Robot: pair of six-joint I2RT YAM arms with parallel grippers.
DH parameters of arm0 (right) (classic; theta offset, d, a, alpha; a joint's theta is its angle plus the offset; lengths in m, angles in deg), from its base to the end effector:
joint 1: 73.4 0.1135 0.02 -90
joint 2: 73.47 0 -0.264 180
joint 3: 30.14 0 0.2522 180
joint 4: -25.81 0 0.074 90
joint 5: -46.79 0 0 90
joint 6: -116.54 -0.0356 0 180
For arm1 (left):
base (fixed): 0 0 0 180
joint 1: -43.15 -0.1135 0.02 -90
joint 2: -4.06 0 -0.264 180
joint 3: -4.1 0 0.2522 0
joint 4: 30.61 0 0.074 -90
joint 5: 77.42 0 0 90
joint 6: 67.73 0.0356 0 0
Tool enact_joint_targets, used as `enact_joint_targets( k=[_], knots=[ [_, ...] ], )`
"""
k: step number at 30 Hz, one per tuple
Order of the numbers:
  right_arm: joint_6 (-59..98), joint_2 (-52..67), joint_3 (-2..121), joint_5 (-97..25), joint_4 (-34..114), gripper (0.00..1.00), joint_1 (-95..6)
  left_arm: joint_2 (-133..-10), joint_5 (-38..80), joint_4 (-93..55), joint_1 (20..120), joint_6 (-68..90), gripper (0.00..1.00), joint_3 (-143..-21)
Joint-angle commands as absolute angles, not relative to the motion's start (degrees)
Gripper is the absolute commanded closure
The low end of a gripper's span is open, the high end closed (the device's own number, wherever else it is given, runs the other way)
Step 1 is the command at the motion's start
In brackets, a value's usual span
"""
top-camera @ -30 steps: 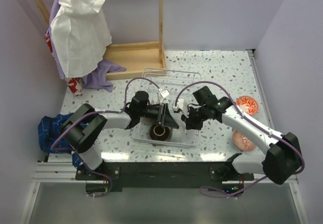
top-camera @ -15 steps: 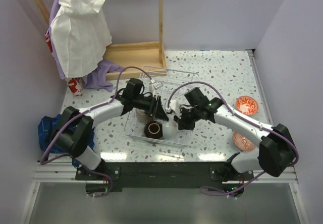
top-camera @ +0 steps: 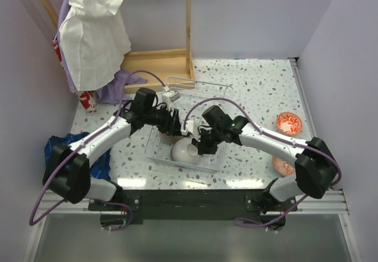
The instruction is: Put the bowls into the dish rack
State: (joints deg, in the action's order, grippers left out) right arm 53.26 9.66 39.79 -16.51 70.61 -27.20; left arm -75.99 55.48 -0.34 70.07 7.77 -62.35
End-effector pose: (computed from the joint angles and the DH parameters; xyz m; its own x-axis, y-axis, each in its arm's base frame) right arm 0.1892 0.2204 0.2283 -0.1603 -0.7475 -0.6447 -0.9871 0.1236 0.1021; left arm 0.2491 -0.1537 0.2449 -0.7908 0.1959 -0.5798 0.5900 0.4958 -0.6372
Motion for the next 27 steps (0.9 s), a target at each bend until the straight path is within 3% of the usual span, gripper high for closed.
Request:
enact_joint_targets(
  k=[1,8,16,27],
  knots=[
    [52.5,10.9,43.2,-17.8,67.3,0.95,-26.7,-71.8,44.1,6.3,65.8,12.6,0.44,-63.9],
    [52.1,14.2,47.2,-18.8,67.3,0.94,-25.4,-66.3,29.3,8.7,61.5,17.8,0.48,-61.5],
    [52.4,18.0,52.7,-19.8,68.7,0.94,-22.6,-64.1,29.6,6.7,60.5,15.9,0.49,-59.6],
    [53.1,14.5,56.8,-24.5,76.0,0.94,-23.6,-60.1,27.8,7.0,60.4,19.1,0.48,-61.4]
  ],
)
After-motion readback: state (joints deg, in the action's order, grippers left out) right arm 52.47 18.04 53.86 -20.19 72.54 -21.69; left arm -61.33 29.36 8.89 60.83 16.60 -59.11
